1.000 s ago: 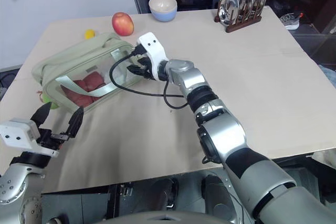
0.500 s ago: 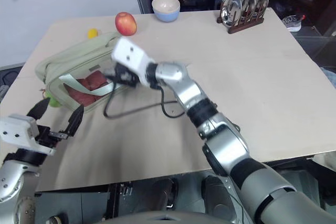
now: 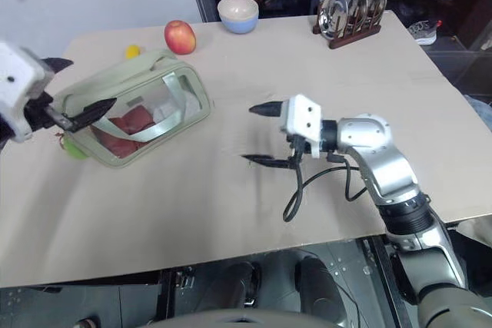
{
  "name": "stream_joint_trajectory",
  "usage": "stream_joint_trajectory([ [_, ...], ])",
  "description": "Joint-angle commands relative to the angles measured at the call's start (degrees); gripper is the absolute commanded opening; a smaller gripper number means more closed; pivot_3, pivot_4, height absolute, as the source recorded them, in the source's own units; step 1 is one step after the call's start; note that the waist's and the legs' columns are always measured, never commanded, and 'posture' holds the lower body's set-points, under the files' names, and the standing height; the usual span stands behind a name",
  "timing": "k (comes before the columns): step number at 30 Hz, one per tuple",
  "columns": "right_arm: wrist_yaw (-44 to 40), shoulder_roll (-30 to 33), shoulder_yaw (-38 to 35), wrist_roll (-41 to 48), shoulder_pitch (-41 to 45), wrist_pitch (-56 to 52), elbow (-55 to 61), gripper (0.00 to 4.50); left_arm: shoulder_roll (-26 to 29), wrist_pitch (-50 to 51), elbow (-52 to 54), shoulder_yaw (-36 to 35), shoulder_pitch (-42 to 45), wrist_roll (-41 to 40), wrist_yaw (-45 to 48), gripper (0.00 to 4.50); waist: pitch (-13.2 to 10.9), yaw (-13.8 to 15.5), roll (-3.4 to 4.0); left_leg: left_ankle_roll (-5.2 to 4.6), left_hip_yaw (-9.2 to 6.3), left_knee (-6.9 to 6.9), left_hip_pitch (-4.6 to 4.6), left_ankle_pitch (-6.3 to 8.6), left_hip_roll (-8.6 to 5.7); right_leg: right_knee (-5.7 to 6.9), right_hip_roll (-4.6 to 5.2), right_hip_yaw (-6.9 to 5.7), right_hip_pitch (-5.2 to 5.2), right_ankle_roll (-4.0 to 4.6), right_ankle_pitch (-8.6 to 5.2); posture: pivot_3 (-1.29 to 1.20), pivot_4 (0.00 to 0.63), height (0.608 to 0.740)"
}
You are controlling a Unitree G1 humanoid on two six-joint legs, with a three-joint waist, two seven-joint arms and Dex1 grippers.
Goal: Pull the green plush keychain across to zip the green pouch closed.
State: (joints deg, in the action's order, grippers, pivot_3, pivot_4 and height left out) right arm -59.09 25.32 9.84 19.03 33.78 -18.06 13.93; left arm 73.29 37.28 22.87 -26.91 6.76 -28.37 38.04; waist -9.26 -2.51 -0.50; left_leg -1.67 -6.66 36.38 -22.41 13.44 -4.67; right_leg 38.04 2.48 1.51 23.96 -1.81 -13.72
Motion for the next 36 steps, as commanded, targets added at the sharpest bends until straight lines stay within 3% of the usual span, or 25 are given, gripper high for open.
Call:
stream_joint_trajectory([
  [1, 5.28, -1.38, -5.14, 6.37, -0.21, -5.61, 5.87, 4.47, 3.39, -2.4, -7.11, 4.87, 3.73, 4.14, 4.31, 4.5, -0.02, 0.09, 0.02, 0.0, 0.0, -0.02, -0.02, 0.0, 0.0, 0.0, 0.0, 0.01, 0.02, 0.0, 0.0, 0.0, 0.15, 0.74],
  [10, 8.13, 2.83, -12.48, 12.36, -4.47, -8.29, 10.88, 4.47, -0.14, -15.84, -18.73, 11.45, 10.67, 11.81, 9.09, 4.5, -0.04, 1.25, 0.01, 0.21, -0.02, -0.03, -0.43, -0.13, -0.1, -0.16, 0.19, 0.1, 0.27, 0.0, 0.0, 0.0, 0.15, 0.74],
  [17, 8.29, 7.09, -15.12, 13.79, -9.44, -7.42, 13.9, 4.47, 2.38, -15.15, -19.03, 17.26, 18.55, 16.89, 12.02, 4.5, -0.06, 1.71, -0.02, -0.04, -0.03, -0.02, -0.46, 0.01, -0.08, -0.13, 0.18, 0.08, 0.28, 0.0, 0.0, 0.0, 0.15, 0.74],
  [26, 9.63, 7.55, -14.34, 11.3, -11.71, -3.56, 14.26, 4.47, -2.45, -16.59, -23.56, 28.8, 33.35, 24.19, 16.87, 4.5, -0.05, 1.48, -0.04, -0.03, 0.03, 0.12, -0.44, -0.01, -0.09, -0.02, 0.11, 0.03, 0.25, -0.02, 0.0, 0.0, 0.15, 0.74],
  [33, 10.88, 9.23, -14.96, 12.14, -13.59, -4.9, 17.1, 4.47, -5.78, -14.61, -23.26, 32.66, 34.04, 27.33, 19.26, 4.5, -0.07, 1.54, -0.07, 0.03, 0.02, 0.22, -0.49, -0.05, -0.08, -0.03, 0.09, 0.03, 0.25, -0.02, 0.0, 0.0, 0.15, 0.74],
  [36, 11.34, 9.66, -14.88, 12.21, -13.81, -5.24, 17.23, 4.5, -7.29, -15.19, -24.38, 33.35, 35.06, 29.28, 18.55, 3.25, -0.07, 1.6, -0.07, 0.0, 0.0, 0.28, -0.49, -0.03, -0.08, -0.01, 0.09, 0.02, 0.23, -0.02, 0.0, 0.0, 0.15, 0.74],
])
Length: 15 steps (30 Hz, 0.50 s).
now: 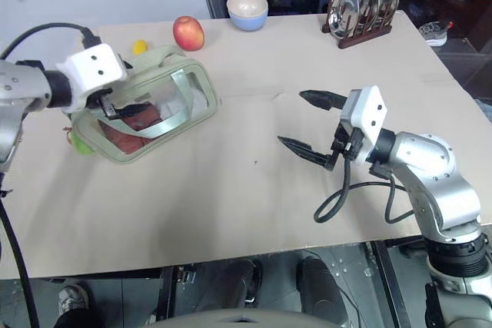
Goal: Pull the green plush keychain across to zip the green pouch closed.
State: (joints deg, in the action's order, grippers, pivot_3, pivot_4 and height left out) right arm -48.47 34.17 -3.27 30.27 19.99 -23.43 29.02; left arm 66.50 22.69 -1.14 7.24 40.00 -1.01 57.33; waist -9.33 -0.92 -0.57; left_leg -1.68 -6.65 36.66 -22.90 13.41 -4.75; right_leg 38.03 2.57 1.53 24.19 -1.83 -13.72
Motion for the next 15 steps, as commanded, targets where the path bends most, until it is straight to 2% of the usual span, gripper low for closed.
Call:
stream_joint_trajectory([
  [1, 0.73, 0.98, -1.68, 0.86, -0.01, 0.21, 1.93, 4.5, -1.11, -0.56, -0.31, -0.82, 1.94, 2.12, -0.72, 2.81, 0.0, 0.02, 0.0, 0.0, -0.01, 0.03, 0.0, 0.0, 0.0, 0.02, 0.0, -0.01, -0.01, 0.0, 0.0, 0.0, 0.15, 0.74],
  [5, 0.79, 1.31, -1.4, 0.82, 0.5, 0.26, 1.27, 4.5, -2.84, -0.31, 0.76, -1.33, 0.9, 2.87, -0.75, 0.72, 0.0, 0.04, 0.0, -0.06, -0.01, 0.1, 0.0, 0.03, 0.0, 0.04, 0.0, -0.01, -0.04, 0.0, 0.0, 0.0, 0.15, 0.74],
  [7, 0.81, 1.38, -1.29, 0.9, 0.83, 0.17, 1.07, 4.5, -3.6, -0.54, 0.95, -1.6, 0.63, 3.12, -1.15, 0.07, 0.0, 0.08, 0.0, -0.04, -0.03, 0.12, 0.0, 0.02, 0.0, 0.04, 0.0, -0.01, -0.04, 0.0, 0.0, 0.0, 0.15, 0.74],
  [15, 0.14, 2.05, -1.25, 0.76, 1.55, 0.55, 0.04, 4.5, -8.01, -13.14, 2.92, -6.3, 1.59, -3.38, 1.27, 0.07, -0.03, 0.4, -0.06, 0.04, -0.18, 0.4, -0.13, -0.02, 0.0, 0.07, 0.04, -0.14, -0.09, 0.0, 0.01, 0.0, 0.15, 0.74],
])
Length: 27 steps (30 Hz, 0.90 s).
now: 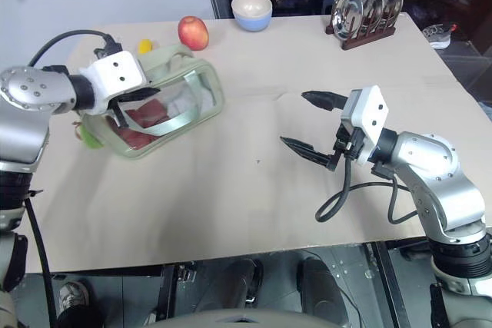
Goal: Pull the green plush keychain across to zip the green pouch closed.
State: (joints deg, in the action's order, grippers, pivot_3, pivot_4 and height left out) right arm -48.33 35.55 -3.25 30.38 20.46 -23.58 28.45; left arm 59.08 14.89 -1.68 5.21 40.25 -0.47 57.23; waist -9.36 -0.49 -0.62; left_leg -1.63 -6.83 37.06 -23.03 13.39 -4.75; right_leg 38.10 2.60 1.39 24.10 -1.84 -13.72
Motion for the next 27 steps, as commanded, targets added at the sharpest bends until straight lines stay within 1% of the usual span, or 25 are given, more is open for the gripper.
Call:
stream_joint_trajectory([
  [1, 0.01, 0.72, -1.29, 0.51, 1.15, 0.81, 0.47, 4.5, -1.61, -6.19, 4.39, -4.45, 1.43, -5.34, 2.15, 0.07, -0.01, -0.05, -0.01, 0.02, 0.01, 0.04, -0.02, -0.01, 0.0, -0.01, 0.01, 0.01, 0.0, 0.0, 0.0, 0.0, 0.15, 0.74],
  [4, 0.48, 1.26, -1.97, 0.06, 1.07, 0.82, 0.49, 4.5, -4.62, -6.86, 6.77, -3.55, 1.81, -8.07, 3.84, 0.07, -0.01, -0.08, -0.01, -0.01, 0.03, 0.13, -0.09, 0.01, -0.02, -0.03, 0.04, 0.02, 0.01, 0.0, 0.0, 0.0, 0.15, 0.74],
  [6, 0.97, 1.84, -3.0, 0.37, 0.59, 0.27, 1.04, 4.5, -5.89, -7.75, 6.47, -1.76, 2.24, -6.85, 4.31, 0.07, -0.01, -0.14, -0.01, -0.02, 0.04, 0.14, -0.1, 0.01, -0.02, -0.03, 0.03, 0.02, 0.01, 0.0, 0.0, 0.0, 0.15, 0.74],
  [10, 1.48, 4.55, -6.3, 1.19, -2.91, -0.87, 3.22, 4.5, -10.25, -7.41, 6.16, 2.52, 4.09, -5.01, 4.56, 0.07, -0.01, 0.07, -0.02, -0.03, 0.01, 0.15, -0.08, 0.01, -0.02, 0.01, 0.01, -0.01, -0.01, -0.01, 0.0, 0.0, 0.15, 0.74],
  [12, 1.56, 5.85, -7.62, 1.43, -4.53, -1.16, 4.17, 4.5, -10.84, -10.14, 5.14, 4.44, 4.3, -3.05, 5.63, 0.07, -0.01, 0.04, -0.01, -0.04, 0.03, 0.18, -0.06, 0.02, -0.02, -0.01, 0.01, -0.01, -0.07, -0.01, 0.0, 0.0, 0.15, 0.74],
  [15, 1.94, 7.01, -8.93, 2.09, -5.89, -1.73, 5.26, 4.5, -11.95, -14.26, 3.63, 6.19, 4.43, -2.59, 7.9, 0.07, -0.01, -0.21, -0.01, -0.05, 0.07, 0.18, -0.01, 0.03, -0.02, 0.0, 0.01, 0.03, -0.09, -0.01, 0.0, 0.0, 0.15, 0.74],
  [18, 2.64, 7.31, -8.61, 2.5, -5.58, -2.27, 6.41, 4.5, -13.4, -13.02, 4.98, 6.29, 3.95, -4.99, 9.88, 1.05, -0.01, -0.29, -0.01, -0.21, 0.08, 0.17, 0.13, 0.12, 0.0, 0.01, -0.01, 0.04, -0.24, -0.01, 0.0, 0.0, 0.15, 0.74],
  [19, 3.0, 7.29, -8.0, 2.68, -4.91, -2.84, 6.89, 4.5, -13.93, -12.93, 5.26, 5.66, 3.62, -5.03, 9.15, 1.42, -0.01, -0.28, -0.01, -0.26, 0.07, 0.18, 0.15, 0.15, 0.01, 0.01, -0.01, 0.03, -0.25, -0.01, 0.0, 0.0, 0.15, 0.74],
  [20, 3.45, 7.0, -6.41, 2.31, -3.39, -3.13, 7.55, 4.5, -13.78, -10.49, 6.34, 3.63, 2.99, -7.2, 9.02, 1.87, -0.01, -0.31, -0.01, -0.27, 0.06, 0.19, 0.14, 0.16, 0.01, 0.02, -0.02, 0.02, -0.25, -0.01, 0.0, 0.0, 0.15, 0.74],
  [22, 3.88, 6.83, -4.36, 1.9, -1.6, -3.56, 8.67, 4.5, -12.86, -5.33, 8.89, 0.41, 1.73, -11.48, 9.4, 1.87, -0.01, -0.7, -0.01, -0.27, 0.09, 0.21, 0.15, 0.16, 0.01, 0.04, -0.02, 0.05, -0.26, -0.02, 0.0, 0.0, 0.15, 0.74],
  [23, 4.01, 6.81, -2.72, 1.55, -0.27, -4.27, 9.07, 4.5, -11.84, -1.12, 10.66, -1.8, 0.89, -14.44, 9.57, 1.87, -0.01, -0.73, -0.01, -0.27, 0.1, 0.21, 0.15, 0.16, 0.01, 0.04, -0.03, 0.07, -0.25, -0.02, 0.0, 0.0, 0.15, 0.74],
  [26, 5.46, 7.07, 5.05, -6.42, 4.83, -3.6, 7.67, 4.5, -9.19, 7.5, 15.55, -9.21, -1.93, -21.43, 7.95, 1.87, -0.02, -1.28, -0.02, -0.26, 0.05, 0.21, 0.15, 0.15, 0.04, 0.03, -0.05, 0.03, -0.23, -0.02, 0.0, 0.0, 0.15, 0.74],
  [27, 6.17, 5.64, 8.34, -8.98, 7.6, -3.49, 5.7, 4.5, -8.52, 10.58, 17.13, -12.99, -3.38, -25.2, 7.43, 1.87, -0.02, -1.3, -0.02, -0.25, 0.04, 0.21, 0.15, 0.15, 0.04, 0.03, -0.04, 0.02, -0.23, -0.03, -0.01, 0.0, 0.15, 0.74],
])
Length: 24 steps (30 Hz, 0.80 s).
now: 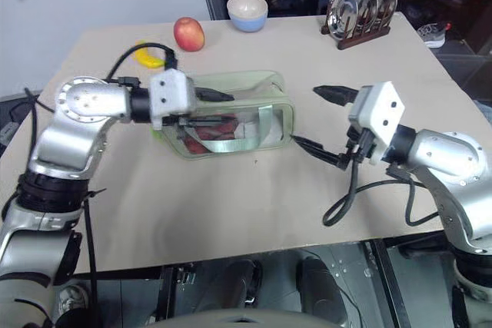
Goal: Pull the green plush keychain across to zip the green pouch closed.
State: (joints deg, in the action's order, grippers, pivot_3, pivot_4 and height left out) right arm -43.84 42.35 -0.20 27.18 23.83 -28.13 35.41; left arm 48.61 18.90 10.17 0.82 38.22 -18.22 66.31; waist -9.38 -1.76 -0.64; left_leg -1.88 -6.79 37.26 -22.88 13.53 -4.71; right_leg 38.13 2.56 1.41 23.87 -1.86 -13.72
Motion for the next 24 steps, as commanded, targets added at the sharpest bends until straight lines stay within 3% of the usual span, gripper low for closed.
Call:
stream_joint_trajectory([
  [1, 1.81, -2.36, 8.08, -7.95, 6.46, 1.65, -3.08, 4.5, 2.39, 9.49, 6.96, -12.06, -2.99, -10.04, -2.93, 1.87, 0.0, -0.15, -0.01, 0.04, -0.02, 0.0, 0.0, -0.02, 0.0, 0.0, 0.01, -0.03, -0.01, 0.0, 0.0, 0.0, 0.15, 0.74],
  [5, 0.07, -5.37, 15.06, -14.62, 11.98, 5.79, -9.06, 4.5, 3.21, 18.62, 14.08, -24.72, -12.83, -17.52, -7.77, 1.87, 0.0, -0.5, 0.0, 0.22, 0.02, 0.0, 0.04, -0.13, -0.01, -0.02, 0.02, 0.03, -0.02, 0.0, 0.0, 0.0, 0.15, 0.74],
  [9, -0.56, -9.29, 18.86, -19.56, 18.1, 9.46, -16.82, 4.5, 1.08, 21.74, 16.68, -38.67, -31.33, -20.19, -7.6, 1.87, -0.01, -0.77, 0.03, 0.24, -0.01, -0.05, 0.02, -0.13, 0.0, -0.09, 0.0, 0.04, 0.02, 0.01, 0.0, 0.0, 0.15, 0.74],
  [12, -1.39, -11.53, 21.15, -23.06, 20.8, 12.84, -22.61, 4.5, -2.9, 20.39, 14.41, -42.79, -39.9, -20.54, -9.35, 1.87, -0.01, 0.04, -0.01, 0.25, 0.08, -0.16, 0.1, -0.13, 0.01, -0.1, 0.0, 0.14, 0.02, 0.03, 0.0, 0.0, 0.15, 0.74],
  [15, -2.71, -12.65, 23.14, -26.24, 22.33, 16.3, -27.67, 4.5, -5.9, 15.39, 13.5, -41.45, -43.87, -17.3, -11.5, 1.87, 0.0, 1.28, -0.04, 0.25, -0.05, -0.15, 0.1, -0.11, -0.01, -0.14, 0.04, -0.03, -0.01, 0.05, 0.01, 0.0, 0.15, 0.74],
  [16, -3.36, -12.68, 23.49, -26.98, 22.54, 17.08, -28.63, 4.24, -6.8, 14.2, 12.83, -41.03, -44.08, -16.76, -12.68, 1.91, 0.01, 1.52, -0.04, 0.25, -0.05, -0.14, 0.11, -0.11, -0.05, -0.14, 0.1, -0.04, -0.04, 0.05, 0.01, 0.0, 0.15, 0.74],
  [18, -4.21, -12.74, 23.56, -28.07, 22.76, 18.59, -29.99, 3.6, -8.21, 11.95, 11.66, -39.63, -43.96, -15.62, -14.27, 2.44, 0.02, 1.98, -0.07, 0.25, -0.07, -0.11, 0.1, -0.11, -0.08, -0.16, 0.13, -0.07, -0.07, 0.05, 0.01, 0.0, 0.15, 0.74],
  [22, -5.03, -12.76, 23.05, -29.66, 22.56, 20.41, -30.8, 1.66, -10.09, 8.62, 10.1, -35.28, -41.99, -12.83, -18.24, 4.15, 0.03, 2.1, -0.06, 0.26, -0.06, -0.11, 0.11, -0.11, -0.08, -0.14, 0.12, -0.05, -0.06, 0.05, 0.01, 0.0, 0.15, 0.74],
  [24, -4.92, -12.74, 22.86, -30.65, 22.36, 21.2, -31.15, 1.66, -10.58, 6.0, 8.46, -31.51, -40.13, -9.03, -20.91, 4.15, 0.03, 2.03, -0.06, 0.26, -0.08, -0.12, 0.12, -0.11, -0.07, -0.13, 0.09, -0.07, -0.06, 0.05, 0.02, 0.0, 0.15, 0.74],
])
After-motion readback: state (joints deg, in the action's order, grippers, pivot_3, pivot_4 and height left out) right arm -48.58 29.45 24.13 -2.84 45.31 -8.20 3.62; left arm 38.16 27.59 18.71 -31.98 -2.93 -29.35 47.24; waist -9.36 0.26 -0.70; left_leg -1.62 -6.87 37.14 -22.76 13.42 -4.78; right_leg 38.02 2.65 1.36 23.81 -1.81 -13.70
